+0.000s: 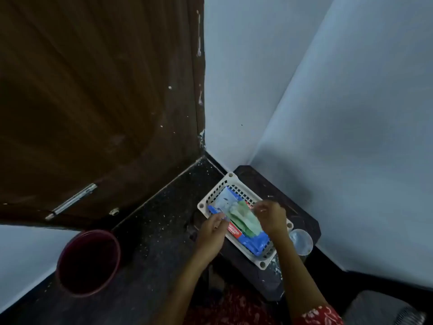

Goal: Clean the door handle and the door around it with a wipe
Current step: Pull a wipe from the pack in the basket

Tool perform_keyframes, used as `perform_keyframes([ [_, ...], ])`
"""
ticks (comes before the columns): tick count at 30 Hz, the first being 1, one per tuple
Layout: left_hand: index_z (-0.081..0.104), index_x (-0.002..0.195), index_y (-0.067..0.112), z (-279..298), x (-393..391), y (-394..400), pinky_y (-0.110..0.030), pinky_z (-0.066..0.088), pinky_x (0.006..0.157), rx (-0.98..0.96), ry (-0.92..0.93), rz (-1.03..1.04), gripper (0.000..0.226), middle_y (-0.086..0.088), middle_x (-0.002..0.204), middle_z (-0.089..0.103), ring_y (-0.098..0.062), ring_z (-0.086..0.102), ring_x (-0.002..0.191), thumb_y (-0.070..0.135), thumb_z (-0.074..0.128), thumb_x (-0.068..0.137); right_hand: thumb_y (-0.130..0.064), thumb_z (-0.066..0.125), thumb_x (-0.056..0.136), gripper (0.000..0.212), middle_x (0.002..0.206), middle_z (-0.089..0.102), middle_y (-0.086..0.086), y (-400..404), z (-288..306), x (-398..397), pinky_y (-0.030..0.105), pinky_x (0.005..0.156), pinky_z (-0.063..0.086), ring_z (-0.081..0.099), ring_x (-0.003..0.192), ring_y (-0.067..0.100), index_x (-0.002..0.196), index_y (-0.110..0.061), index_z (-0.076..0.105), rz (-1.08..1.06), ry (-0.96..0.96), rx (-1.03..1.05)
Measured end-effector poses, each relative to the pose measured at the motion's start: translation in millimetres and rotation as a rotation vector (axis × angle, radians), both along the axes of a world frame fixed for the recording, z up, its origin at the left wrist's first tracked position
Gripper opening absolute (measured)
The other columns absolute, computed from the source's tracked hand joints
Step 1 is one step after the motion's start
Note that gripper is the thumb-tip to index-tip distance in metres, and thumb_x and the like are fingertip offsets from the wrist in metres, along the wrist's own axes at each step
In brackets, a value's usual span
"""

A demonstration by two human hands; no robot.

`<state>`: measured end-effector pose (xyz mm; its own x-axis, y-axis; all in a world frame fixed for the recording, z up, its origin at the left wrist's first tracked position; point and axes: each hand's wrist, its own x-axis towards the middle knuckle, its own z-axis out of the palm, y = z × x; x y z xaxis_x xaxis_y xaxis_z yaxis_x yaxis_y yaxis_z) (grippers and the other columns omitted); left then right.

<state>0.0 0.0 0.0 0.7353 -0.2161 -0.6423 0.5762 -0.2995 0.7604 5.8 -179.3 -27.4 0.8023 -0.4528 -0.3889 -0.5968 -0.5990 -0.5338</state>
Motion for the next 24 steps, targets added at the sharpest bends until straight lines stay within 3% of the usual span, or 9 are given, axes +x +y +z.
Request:
perform_keyframes([
  [3, 0.056, 0.097, 0.034, -21.9, 0.8, -14.5, -0.037, 0.045, 0.101, 0.005, 0.027, -0.042, 0.008, 0.0, 0.117, 0.063, -0.018, 0.059, 0.111, 0.028, 0.051, 0.095, -0.021, 0.063, 0.083, 0.016, 0.095, 0.072, 0.007, -1.4, -24.7, -5.2, 0.023, 0.068, 0.042, 0.065, 0.09, 0.023, 0.093, -0.013, 0.073, 0.106, 0.228, -0.093],
  [5, 0.058, 0.096, 0.035, -34.3, -0.4, -18.0, -0.042, 0.045, 0.102, 0.022, 0.05, -0.044, 0.006, -0.002, 0.117, 0.063, -0.019, 0.06, 0.109, 0.033, 0.053, 0.093, -0.022, 0.065, 0.08, 0.022, 0.1, 0.07, 0.005, 3.7, -35.4, -9.4, 0.023, 0.07, 0.042, 0.064, 0.092, 0.022, 0.1, -0.013, 0.07, 0.14, 0.253, -0.05],
  [8, 0.058, 0.093, 0.037, -51.2, 1.6, -22.8, -0.045, 0.046, 0.1, 0.061, 0.077, -0.053, 0.007, -0.004, 0.118, 0.062, -0.021, 0.061, 0.107, 0.031, 0.055, 0.092, -0.016, 0.058, 0.083, 0.021, 0.099, 0.069, 0.008, 7.6, -43.9, -8.9, 0.022, 0.065, 0.038, 0.063, 0.092, 0.024, 0.101, -0.01, 0.067, 0.182, 0.22, -0.107],
  [11, 0.06, 0.096, 0.03, -57.9, 3.8, -25.9, -0.045, 0.046, 0.1, 0.066, 0.097, -0.039, 0.008, -0.004, 0.117, 0.063, -0.021, 0.06, 0.108, 0.024, 0.055, 0.093, -0.014, 0.05, 0.085, 0.021, 0.088, 0.069, 0.01, 10.8, -48.8, -8.6, 0.022, 0.059, 0.036, 0.064, 0.081, 0.026, 0.089, -0.007, 0.069, 0.177, 0.187, -0.167],
  [14, 0.062, 0.104, 0.023, -59.5, 6.0, -26.6, -0.043, 0.047, 0.099, 0.07, 0.113, -0.03, 0.013, -0.002, 0.118, 0.063, -0.02, 0.061, 0.107, 0.026, 0.054, 0.093, -0.013, 0.057, 0.079, 0.014, 0.071, 0.066, 0.008, 6.4, -50.4, -13.1, 0.022, 0.057, 0.033, 0.057, 0.062, 0.023, 0.069, -0.009, 0.065, 0.024, 0.05, -0.096],
  [16, 0.064, 0.106, 0.02, -59.1, 7.1, -26.2, -0.042, 0.048, 0.098, 0.06, 0.112, -0.019, 0.018, -0.002, 0.114, 0.066, -0.018, 0.062, 0.104, 0.028, 0.055, 0.092, -0.013, 0.066, 0.074, 0.006, 0.068, 0.066, 0.004, 5.4, -44.9, -15.7, 0.021, 0.057, 0.035, 0.054, 0.056, 0.017, 0.07, -0.009, 0.068, -0.109, -0.091, -0.068],
  [20, 0.066, 0.097, 0.02, -47.3, 13.6, -29.4, -0.031, 0.05, 0.085, 0.015, 0.105, 0.009, 0.016, 0.001, 0.1, 0.069, -0.015, 0.065, 0.097, 0.027, 0.052, 0.094, -0.006, 0.065, 0.076, 0.01, 0.06, 0.06, -0.001, 7.0, -17.1, -9.5, 0.025, 0.052, 0.041, 0.053, 0.054, 0.016, 0.069, -0.008, 0.059, -0.413, -0.289, 0.165],
  [24, 0.061, 0.071, 0.024, -17.1, 29.6, -26.1, -0.025, 0.047, 0.069, -0.045, 0.09, 0.128, 0.024, 0.004, 0.076, 0.065, -0.013, 0.063, 0.077, 0.022, 0.054, 0.094, -0.001, 0.051, 0.088, 0.011, 0.077, 0.058, 0.001, 12.2, 15.2, 15.4, 0.027, 0.056, 0.045, 0.055, 0.067, 0.016, 0.093, -0.011, 0.055, -0.54, -0.312, 0.557],
])
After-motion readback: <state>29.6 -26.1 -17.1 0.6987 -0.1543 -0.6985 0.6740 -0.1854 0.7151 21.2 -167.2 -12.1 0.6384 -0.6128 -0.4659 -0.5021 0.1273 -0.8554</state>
